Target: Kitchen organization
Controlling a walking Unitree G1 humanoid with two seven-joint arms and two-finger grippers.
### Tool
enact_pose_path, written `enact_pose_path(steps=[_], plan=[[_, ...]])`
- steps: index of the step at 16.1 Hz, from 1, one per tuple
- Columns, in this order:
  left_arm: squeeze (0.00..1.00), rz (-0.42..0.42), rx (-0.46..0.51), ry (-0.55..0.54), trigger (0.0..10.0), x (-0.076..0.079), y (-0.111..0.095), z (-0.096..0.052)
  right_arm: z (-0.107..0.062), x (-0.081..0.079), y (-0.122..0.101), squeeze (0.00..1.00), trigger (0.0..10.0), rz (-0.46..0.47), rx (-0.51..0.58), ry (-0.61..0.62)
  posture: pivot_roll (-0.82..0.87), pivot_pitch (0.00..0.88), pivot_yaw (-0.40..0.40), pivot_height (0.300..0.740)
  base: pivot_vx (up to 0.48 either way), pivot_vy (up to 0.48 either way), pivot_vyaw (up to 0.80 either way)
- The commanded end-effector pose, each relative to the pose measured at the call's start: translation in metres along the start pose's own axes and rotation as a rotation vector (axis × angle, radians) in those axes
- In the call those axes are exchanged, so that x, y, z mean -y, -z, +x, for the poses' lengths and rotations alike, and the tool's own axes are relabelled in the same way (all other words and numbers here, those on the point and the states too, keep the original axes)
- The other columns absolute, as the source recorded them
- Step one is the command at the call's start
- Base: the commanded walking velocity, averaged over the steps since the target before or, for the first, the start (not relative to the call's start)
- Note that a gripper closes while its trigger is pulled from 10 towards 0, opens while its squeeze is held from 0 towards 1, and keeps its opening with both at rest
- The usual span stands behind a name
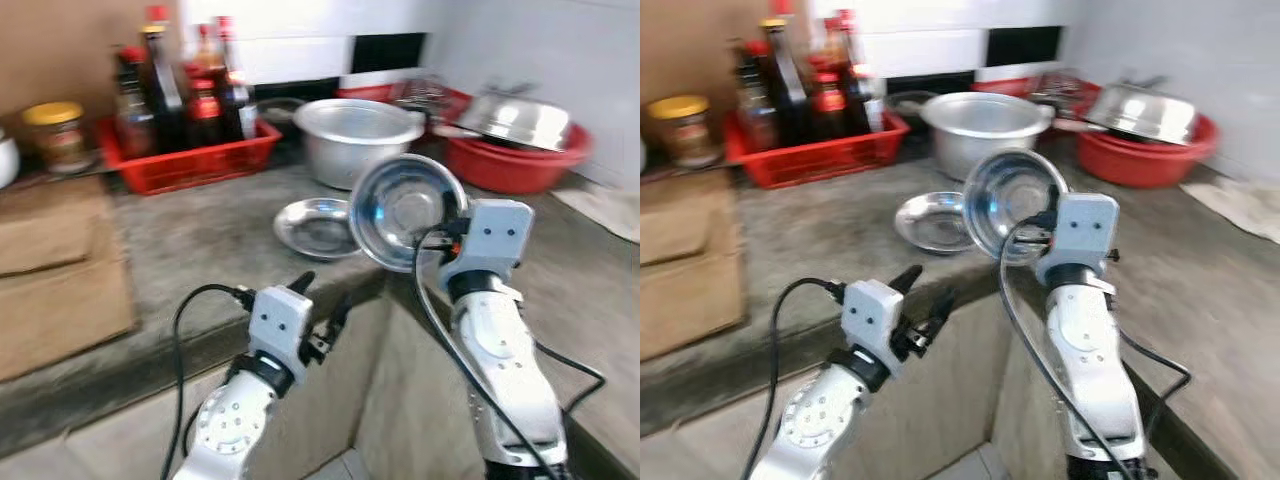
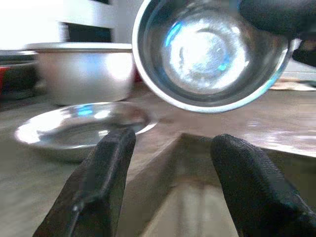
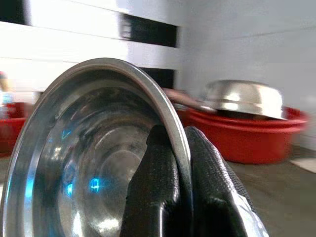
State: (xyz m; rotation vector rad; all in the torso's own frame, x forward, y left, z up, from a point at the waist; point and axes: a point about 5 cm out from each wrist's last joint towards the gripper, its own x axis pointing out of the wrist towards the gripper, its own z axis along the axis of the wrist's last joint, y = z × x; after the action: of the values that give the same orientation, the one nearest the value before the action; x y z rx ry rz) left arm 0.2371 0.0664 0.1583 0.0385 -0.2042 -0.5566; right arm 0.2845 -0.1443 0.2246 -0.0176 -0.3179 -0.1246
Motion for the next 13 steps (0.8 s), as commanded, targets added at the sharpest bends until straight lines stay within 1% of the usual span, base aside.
enact_pose_path(steps=[1,2,3,5,6,9,11,12,13], plan=[[0.0,0.001,0.005,0.004,10.0,-0.0003,0.0003,0.0008,0.0001,0.0015,-0.0027,0.0,10.0,0.0,0.019,0.017,0.05,0.0,-0.051,0.74,0.0,0.0,-0.77],[0.0,-0.001,0.004,0.001,10.0,-0.0004,0.0004,0.0013,0.0003,0.0013,-0.0027,0.0,10.0,0.001,0.019,0.018,0.05,0.0,-0.055,0.74,0.0,0.0,-0.77],[0.0,0.018,0.004,0.002,10.0,-0.0007,0.0002,0.0019,0.0004,0.0013,-0.0034,0.0,10.0,0.002,0.021,0.02,0.05,0.0,-0.054,0.74,0.0,0.0,-0.77],[0.0,0.028,0.003,0.003,10.0,-0.0008,0.0001,0.0021,0.0003,0.0014,-0.0039,0.0,10.0,-0.003,0.022,0.022,0.05,0.0,-0.052,0.74,0.0,0.0,-0.77],[0.0,0.048,-0.003,0.018,10.0,0.0001,0.0012,0.0021,0.0004,0.0016,-0.0062,0.0,10.0,-0.011,0.034,0.026,0.04,0.0,-0.049,0.74,0.0,-0.431,-0.77],[0.0,0.043,-0.002,0.012,10.0,-0.0002,0.0016,0.0032,0.0013,0.0013,-0.0071,0.0,10.0,-0.015,0.038,0.031,0.04,0.0,-0.048,0.74,0.0,-0.434,-0.76],[0.0,0.024,-0.006,-0.011,10.0,-0.0032,0.0017,0.0041,0.0024,0.0009,-0.0081,0.0,10.0,-0.023,0.043,0.031,0.04,0.0,-0.05,0.74,0.0,0.0,-0.75],[0.0,0.013,0.015,-0.018,10.0,-0.0038,0.0024,0.0034,0.0036,0.0013,-0.0069,0.0,10.0,-0.006,0.045,0.035,0.05,0.001,-0.051,0.74,0.0,0.0,0.0],[0.0,0.021,0.012,-0.02,10.0,-0.0042,0.0028,0.003,0.0038,0.0009,-0.0072,0.0,10.0,-0.01,0.047,0.034,0.04,0.001,-0.051,0.74,0.0,0.0,0.0]])
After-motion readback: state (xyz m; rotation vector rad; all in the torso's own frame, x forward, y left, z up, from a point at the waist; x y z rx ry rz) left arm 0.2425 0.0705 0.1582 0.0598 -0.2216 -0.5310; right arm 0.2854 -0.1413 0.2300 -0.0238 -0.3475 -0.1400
